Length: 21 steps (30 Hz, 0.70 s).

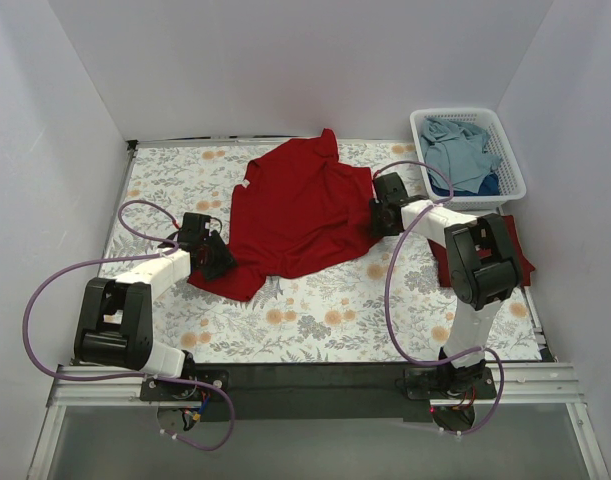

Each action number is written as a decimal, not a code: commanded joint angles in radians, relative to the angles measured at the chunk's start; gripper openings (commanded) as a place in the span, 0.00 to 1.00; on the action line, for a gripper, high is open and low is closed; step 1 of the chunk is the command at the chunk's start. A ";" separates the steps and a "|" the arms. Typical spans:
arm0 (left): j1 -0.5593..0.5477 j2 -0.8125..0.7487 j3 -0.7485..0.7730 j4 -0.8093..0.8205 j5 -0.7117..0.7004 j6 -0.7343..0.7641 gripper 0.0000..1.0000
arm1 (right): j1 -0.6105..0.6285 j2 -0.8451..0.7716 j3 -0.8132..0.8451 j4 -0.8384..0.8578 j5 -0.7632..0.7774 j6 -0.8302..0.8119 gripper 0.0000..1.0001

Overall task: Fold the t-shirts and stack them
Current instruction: Flatten the tshirt out

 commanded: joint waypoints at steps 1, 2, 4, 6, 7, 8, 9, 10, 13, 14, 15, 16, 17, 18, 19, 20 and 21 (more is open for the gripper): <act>0.008 -0.014 -0.008 -0.062 -0.051 0.020 0.43 | -0.002 0.021 -0.041 -0.084 0.073 0.022 0.33; 0.006 -0.012 -0.008 -0.060 -0.050 0.021 0.43 | 0.000 0.017 -0.053 -0.089 0.085 0.027 0.28; 0.008 -0.011 -0.008 -0.060 -0.050 0.021 0.43 | -0.002 0.007 -0.064 -0.098 0.096 0.035 0.20; 0.006 -0.012 -0.008 -0.060 -0.048 0.021 0.43 | -0.002 0.003 -0.072 -0.101 0.107 0.033 0.10; 0.006 -0.012 -0.008 -0.060 -0.050 0.020 0.43 | -0.002 -0.005 -0.072 -0.105 0.110 0.032 0.07; 0.006 -0.017 -0.008 -0.060 -0.050 0.020 0.43 | -0.002 -0.012 -0.072 -0.116 0.119 0.029 0.01; 0.006 -0.021 -0.008 -0.059 -0.053 0.018 0.43 | 0.000 -0.038 -0.072 -0.121 0.127 0.027 0.01; 0.006 -0.027 -0.008 -0.057 -0.057 0.017 0.43 | 0.000 -0.057 -0.076 -0.125 0.142 0.024 0.01; 0.006 -0.101 -0.014 -0.066 -0.120 0.003 0.43 | -0.002 -0.176 -0.087 -0.171 0.179 0.007 0.01; 0.006 -0.147 -0.018 -0.085 -0.133 -0.003 0.43 | -0.003 -0.227 -0.090 -0.202 0.188 0.004 0.01; 0.008 -0.177 -0.016 -0.095 -0.157 -0.012 0.43 | -0.003 -0.253 -0.107 -0.213 0.208 -0.005 0.01; 0.006 -0.229 -0.015 -0.137 -0.195 -0.020 0.44 | -0.006 -0.331 -0.130 -0.231 0.220 -0.014 0.01; 0.008 -0.280 -0.013 -0.151 -0.220 -0.023 0.44 | -0.011 -0.357 -0.144 -0.242 0.222 -0.016 0.01; 0.009 -0.299 -0.016 -0.178 -0.284 -0.032 0.45 | -0.015 -0.405 -0.174 -0.247 0.220 -0.020 0.01; 0.014 -0.329 -0.021 -0.189 -0.312 -0.037 0.45 | -0.016 -0.426 -0.191 -0.248 0.210 -0.022 0.01; 0.029 -0.340 -0.031 -0.195 -0.347 -0.035 0.45 | -0.017 -0.466 -0.220 -0.250 0.190 -0.023 0.01; 0.064 -0.339 -0.037 -0.195 -0.337 -0.032 0.45 | -0.017 -0.498 -0.236 -0.247 0.182 -0.024 0.01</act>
